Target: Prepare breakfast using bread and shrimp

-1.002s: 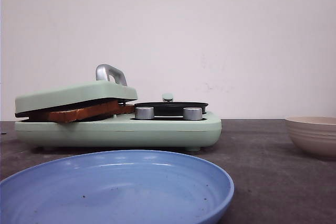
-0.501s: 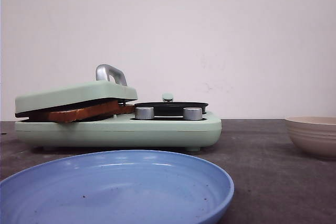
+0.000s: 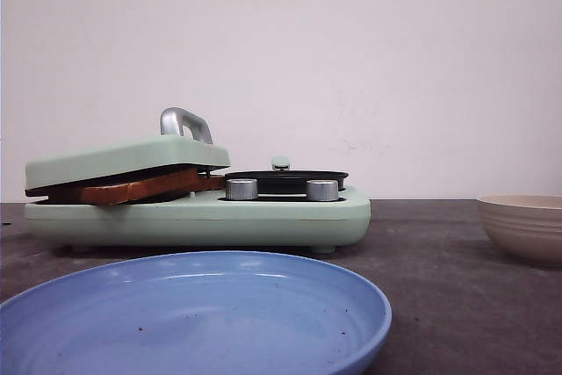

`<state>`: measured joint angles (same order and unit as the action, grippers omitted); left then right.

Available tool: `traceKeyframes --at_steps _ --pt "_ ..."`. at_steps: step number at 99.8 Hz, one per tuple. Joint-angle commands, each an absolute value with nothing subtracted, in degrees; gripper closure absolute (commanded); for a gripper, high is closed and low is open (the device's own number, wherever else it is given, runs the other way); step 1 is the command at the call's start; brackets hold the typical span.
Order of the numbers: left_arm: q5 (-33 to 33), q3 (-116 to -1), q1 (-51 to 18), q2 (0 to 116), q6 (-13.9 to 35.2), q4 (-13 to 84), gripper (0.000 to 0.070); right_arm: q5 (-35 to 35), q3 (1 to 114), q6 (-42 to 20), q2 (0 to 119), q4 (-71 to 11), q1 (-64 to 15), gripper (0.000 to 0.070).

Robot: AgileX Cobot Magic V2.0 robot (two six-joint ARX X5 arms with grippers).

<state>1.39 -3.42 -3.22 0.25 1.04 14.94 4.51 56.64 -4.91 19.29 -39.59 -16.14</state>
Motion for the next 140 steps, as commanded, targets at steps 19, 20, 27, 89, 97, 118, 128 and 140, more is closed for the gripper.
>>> traceKeyframes --at_steps 19,20,27,89,97,118,128,140 --pt "1.54 -2.57 -3.22 0.19 0.93 15.31 0.0672 4.56 57.39 -5.56 19.66 -39.0 -16.36 0.07" --pt "1.54 -2.57 -3.22 0.19 0.93 15.31 0.0672 4.56 57.39 -5.56 19.66 -39.0 -16.36 0.07" --pt "1.54 -2.57 -3.22 0.19 0.93 15.31 0.0672 4.56 57.39 -5.56 19.64 -39.0 -16.36 0.07" --pt "1.54 -2.57 -3.22 0.19 0.93 15.35 0.0672 18.41 41.36 -5.17 19.62 -21.71 -11.92 0.07" --pt "1.54 -2.57 -3.22 0.19 0.93 15.35 0.0672 20.99 32.23 -5.26 18.59 -10.7 -10.11 0.07" --pt "1.54 -2.57 -3.22 0.19 0.93 15.38 0.0672 15.66 14.76 -5.21 12.8 -1.32 -6.76 0.07" --pt "1.54 -2.57 -3.22 0.19 0.93 15.35 0.0672 12.25 9.48 -5.1 9.85 -1.26 -5.54 0.07" --pt "1.56 -2.57 -3.22 0.19 0.93 15.35 0.0672 10.31 4.29 -5.13 7.14 -1.23 -4.38 0.07"
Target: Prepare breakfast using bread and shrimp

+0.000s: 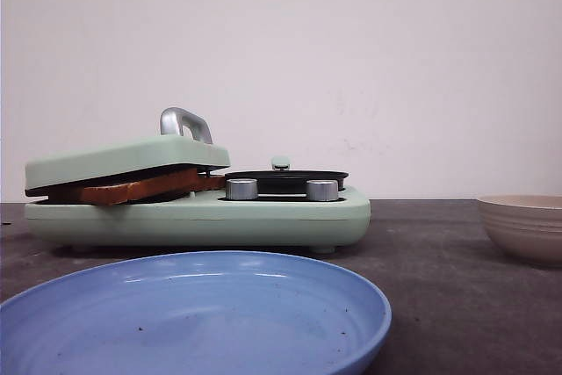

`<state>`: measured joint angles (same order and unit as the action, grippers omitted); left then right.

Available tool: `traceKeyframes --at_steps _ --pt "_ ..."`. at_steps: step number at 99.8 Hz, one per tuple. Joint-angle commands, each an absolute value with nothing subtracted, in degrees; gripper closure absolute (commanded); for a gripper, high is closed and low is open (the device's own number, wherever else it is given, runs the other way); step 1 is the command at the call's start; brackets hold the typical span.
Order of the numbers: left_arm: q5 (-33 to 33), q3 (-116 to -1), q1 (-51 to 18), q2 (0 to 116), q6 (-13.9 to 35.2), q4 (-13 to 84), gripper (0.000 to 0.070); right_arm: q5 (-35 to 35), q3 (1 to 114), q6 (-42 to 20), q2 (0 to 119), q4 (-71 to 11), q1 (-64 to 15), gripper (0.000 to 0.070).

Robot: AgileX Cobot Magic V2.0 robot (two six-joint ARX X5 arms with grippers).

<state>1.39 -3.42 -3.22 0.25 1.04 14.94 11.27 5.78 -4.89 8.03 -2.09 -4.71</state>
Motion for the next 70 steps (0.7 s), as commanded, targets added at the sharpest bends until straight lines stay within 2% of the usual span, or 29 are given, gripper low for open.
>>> traceKeyframes --at_steps 1,12,41,70 --pt "1.54 -2.57 -3.22 0.19 0.93 15.35 0.0672 10.02 3.92 -5.15 6.94 -1.23 -4.34 0.07" --pt "1.54 -2.57 -3.22 0.19 0.93 15.35 0.0672 8.34 0.69 -5.17 4.93 -1.3 -4.25 0.07" --pt "1.54 -2.57 -3.22 0.19 0.93 15.35 0.0672 9.26 0.69 -5.1 3.62 -9.67 -4.21 0.07" --pt "1.54 -2.57 -3.22 0.19 0.93 15.38 0.0672 8.38 0.69 -3.84 -0.05 -8.58 -3.92 0.07"
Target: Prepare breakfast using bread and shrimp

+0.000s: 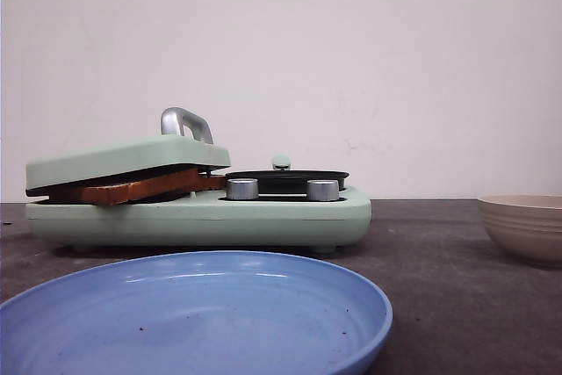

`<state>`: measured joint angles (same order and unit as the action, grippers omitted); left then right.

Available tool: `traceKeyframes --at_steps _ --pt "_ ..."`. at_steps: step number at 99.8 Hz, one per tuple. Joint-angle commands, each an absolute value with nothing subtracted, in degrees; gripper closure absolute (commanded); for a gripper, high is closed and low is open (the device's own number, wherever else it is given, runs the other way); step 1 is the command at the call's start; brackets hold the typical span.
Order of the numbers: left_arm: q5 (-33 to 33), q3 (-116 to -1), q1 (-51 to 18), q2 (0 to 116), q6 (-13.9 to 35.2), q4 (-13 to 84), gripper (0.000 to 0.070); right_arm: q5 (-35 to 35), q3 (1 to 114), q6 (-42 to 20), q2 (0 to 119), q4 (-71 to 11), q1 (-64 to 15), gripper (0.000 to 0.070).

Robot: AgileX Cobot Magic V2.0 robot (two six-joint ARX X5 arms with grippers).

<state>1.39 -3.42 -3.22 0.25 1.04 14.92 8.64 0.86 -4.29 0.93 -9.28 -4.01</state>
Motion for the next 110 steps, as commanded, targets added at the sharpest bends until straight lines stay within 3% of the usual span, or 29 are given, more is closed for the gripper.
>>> traceKeyframes --at_steps 1,40,110 --pt "1.54 -2.57 -3.22 0.19 0.93 15.33 0.0672 8.43 0.71 -3.84 0.14 -8.32 -3.92 0.07" --pt "1.54 -2.57 -3.22 0.19 0.93 15.35 0.0672 8.88 0.71 -3.84 0.21 1.74 -3.84 0.07" --pt "1.56 -2.57 -3.22 0.19 0.93 15.35 0.0672 9.02 0.69 -3.84 0.21 2.15 -3.88 0.07"
